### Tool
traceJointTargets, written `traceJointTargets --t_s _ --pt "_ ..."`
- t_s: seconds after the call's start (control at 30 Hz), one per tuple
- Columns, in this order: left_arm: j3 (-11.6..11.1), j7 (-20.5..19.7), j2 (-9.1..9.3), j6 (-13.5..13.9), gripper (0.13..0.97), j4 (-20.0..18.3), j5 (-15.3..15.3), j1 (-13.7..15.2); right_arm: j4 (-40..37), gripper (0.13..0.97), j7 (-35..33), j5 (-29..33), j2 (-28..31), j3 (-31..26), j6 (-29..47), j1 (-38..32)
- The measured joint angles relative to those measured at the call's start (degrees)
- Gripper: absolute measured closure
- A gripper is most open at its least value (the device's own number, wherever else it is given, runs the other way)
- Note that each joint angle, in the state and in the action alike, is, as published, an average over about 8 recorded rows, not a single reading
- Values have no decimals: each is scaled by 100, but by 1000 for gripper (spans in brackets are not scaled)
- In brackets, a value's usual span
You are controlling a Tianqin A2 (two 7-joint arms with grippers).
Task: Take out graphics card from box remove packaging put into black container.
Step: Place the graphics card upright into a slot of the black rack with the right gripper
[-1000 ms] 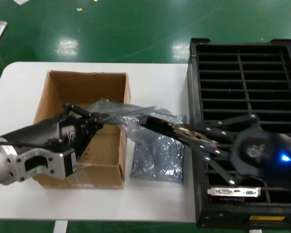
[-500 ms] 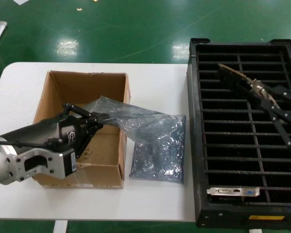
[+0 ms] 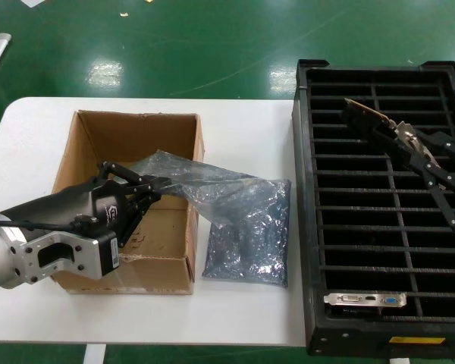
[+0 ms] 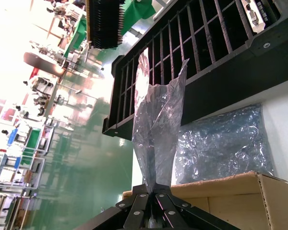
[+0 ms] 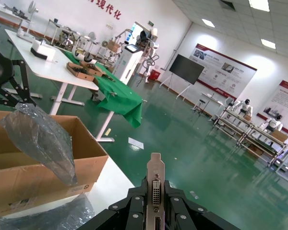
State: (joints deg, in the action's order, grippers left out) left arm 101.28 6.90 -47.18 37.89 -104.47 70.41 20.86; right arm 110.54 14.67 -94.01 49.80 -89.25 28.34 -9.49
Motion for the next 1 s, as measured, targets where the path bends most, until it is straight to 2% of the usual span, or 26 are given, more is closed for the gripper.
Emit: traceJointTargets --t_s 0.13,0.27,0.7,0.83,1.0 --pt "0 0 0 0 959 0 0 0 -29 908 -79 32 -38 -203 153 -348" --pt "0 0 0 0 959 0 0 0 -220 908 -332 -25 -66 -539 636 -1034" --pt "0 0 0 0 959 0 0 0 -1452 908 -915 -41 -120 -1851 3428 -3826" --pt "0 0 0 0 959 0 0 0 -1712 908 -1215 16 -133 -2056 3941 -4233" --pt "0 0 0 0 959 0 0 0 -1886 908 -1524 81 -115 -2126 4165 -4400"
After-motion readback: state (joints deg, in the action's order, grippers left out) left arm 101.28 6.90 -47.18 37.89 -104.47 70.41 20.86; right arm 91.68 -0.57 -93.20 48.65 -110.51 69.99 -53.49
